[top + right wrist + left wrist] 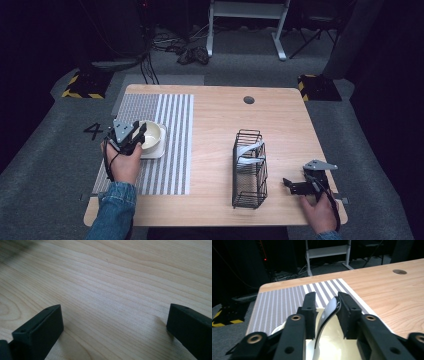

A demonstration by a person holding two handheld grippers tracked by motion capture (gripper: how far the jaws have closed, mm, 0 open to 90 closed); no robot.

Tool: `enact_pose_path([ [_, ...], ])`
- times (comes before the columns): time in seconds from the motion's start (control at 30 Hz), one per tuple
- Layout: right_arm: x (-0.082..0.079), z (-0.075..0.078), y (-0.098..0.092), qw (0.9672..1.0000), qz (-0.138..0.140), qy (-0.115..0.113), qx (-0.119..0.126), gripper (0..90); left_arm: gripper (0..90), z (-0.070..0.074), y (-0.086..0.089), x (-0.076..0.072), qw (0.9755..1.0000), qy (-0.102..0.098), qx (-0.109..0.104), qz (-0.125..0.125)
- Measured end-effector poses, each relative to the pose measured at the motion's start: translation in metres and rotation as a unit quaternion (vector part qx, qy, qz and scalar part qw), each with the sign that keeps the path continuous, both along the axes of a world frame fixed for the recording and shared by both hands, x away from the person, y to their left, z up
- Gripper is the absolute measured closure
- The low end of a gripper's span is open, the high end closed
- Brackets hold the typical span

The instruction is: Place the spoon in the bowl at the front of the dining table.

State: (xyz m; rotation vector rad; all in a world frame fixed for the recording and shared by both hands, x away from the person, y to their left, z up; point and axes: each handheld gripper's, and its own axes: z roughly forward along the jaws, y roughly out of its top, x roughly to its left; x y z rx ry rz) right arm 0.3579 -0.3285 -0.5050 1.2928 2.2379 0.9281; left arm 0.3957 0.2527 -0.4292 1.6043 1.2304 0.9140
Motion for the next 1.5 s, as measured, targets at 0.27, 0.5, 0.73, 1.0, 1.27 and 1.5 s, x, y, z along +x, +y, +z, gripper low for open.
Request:
enact_pose_path([
  [0.27,0.000,0.000,0.000,1.0000,0.000,0.000,0.000,0.7,60.8,-0.008,-0.013,0.000,0.9999,0.004,-0.004,-0.015],
  [0.5,0.000,0.000,0.000,1.0000,0.000,0.000,0.000,0.7,59.1,-0.008,-0.023,0.001,0.9996,0.009,-0.004,-0.025],
  [0.73,0.000,0.000,0.000,1.0000,0.000,0.000,0.000,0.7,58.4,-0.009,-0.031,0.002,0.9994,0.013,0.000,-0.033],
  [1.0,0.000,0.000,0.000,1.0000,0.000,0.000,0.000,0.7,58.7,-0.009,-0.039,0.004,0.9988,0.015,0.014,-0.045],
  [1.27,0.000,0.000,0.000,1.0000,0.000,0.000,0.000,0.9,58.9,-0.010,-0.048,0.005,0.9984,0.015,0.018,-0.051],
  [1.5,0.000,0.000,0.000,1.0000,0.000,0.000,0.000,0.9,51.0,-0.002,-0.049,0.001,0.9987,0.003,0.003,-0.051],
])
